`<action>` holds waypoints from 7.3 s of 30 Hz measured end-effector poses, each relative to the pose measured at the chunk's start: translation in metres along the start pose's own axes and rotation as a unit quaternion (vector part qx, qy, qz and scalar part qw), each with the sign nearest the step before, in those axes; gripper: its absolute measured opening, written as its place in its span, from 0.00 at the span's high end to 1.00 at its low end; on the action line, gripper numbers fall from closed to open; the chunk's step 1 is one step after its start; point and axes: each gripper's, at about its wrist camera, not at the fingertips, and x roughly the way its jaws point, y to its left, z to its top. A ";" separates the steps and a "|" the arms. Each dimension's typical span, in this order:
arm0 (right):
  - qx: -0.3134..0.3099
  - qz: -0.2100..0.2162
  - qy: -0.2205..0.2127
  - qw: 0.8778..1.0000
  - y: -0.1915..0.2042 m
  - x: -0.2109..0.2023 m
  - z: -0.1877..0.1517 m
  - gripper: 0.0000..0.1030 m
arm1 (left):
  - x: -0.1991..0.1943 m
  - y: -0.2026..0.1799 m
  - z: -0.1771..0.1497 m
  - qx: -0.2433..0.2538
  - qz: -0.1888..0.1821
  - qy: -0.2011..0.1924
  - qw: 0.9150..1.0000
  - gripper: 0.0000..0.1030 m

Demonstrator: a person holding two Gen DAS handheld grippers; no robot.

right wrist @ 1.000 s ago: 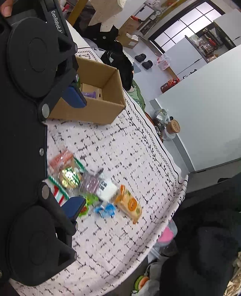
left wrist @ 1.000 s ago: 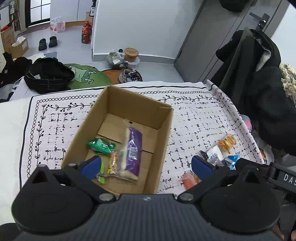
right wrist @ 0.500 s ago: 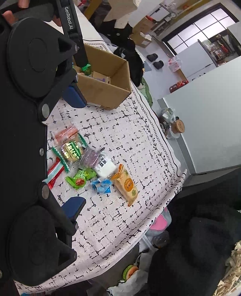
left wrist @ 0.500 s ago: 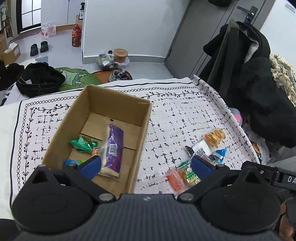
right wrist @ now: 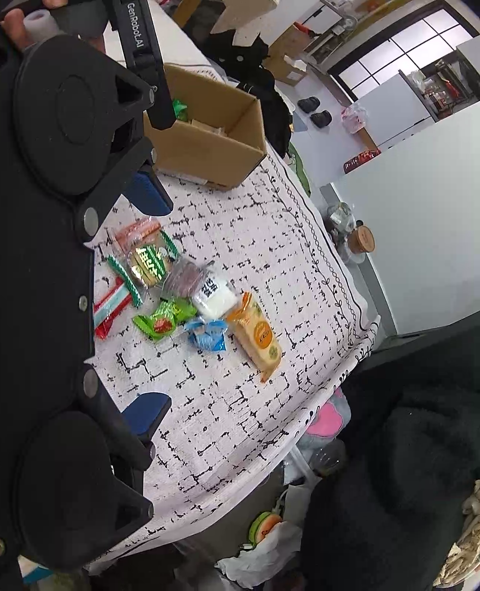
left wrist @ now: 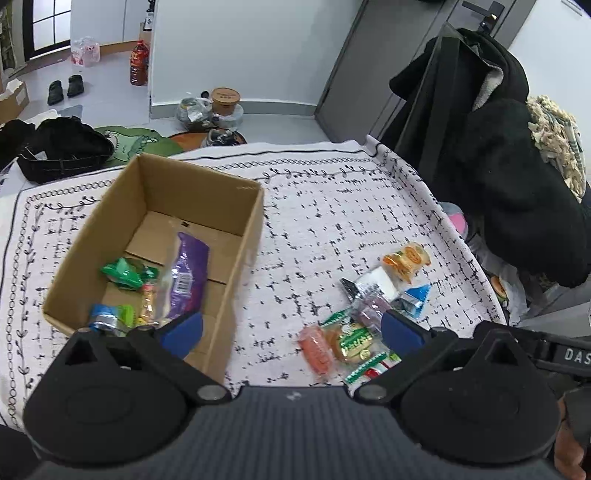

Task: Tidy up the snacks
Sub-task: 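Move both tools back over the remaining snack pile, then grasp the pink-orange snack with the left tool while the right tool grasps the green pack, then carry both snacks over the box and open both tools to drop them, then move both tools back toward the snack pile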

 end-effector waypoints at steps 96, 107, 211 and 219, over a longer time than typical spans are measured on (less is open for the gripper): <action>0.106 0.047 0.010 0.993 0.025 0.047 -0.009 0.68 | 0.048 -0.013 -0.005 -0.020 0.013 0.045 0.999 0.83; 0.117 0.064 -0.015 0.991 0.068 0.037 -0.010 0.68 | 0.022 0.000 0.011 -0.007 0.013 0.022 1.000 0.83; 0.089 0.030 -0.046 0.995 0.006 -0.014 -0.021 0.06 | -0.003 0.002 -0.001 0.005 -0.023 0.007 1.000 0.00; 0.105 0.030 -0.007 0.994 -0.004 0.006 -0.027 0.18 | 0.015 -0.015 -0.009 0.009 -0.028 0.019 0.999 0.03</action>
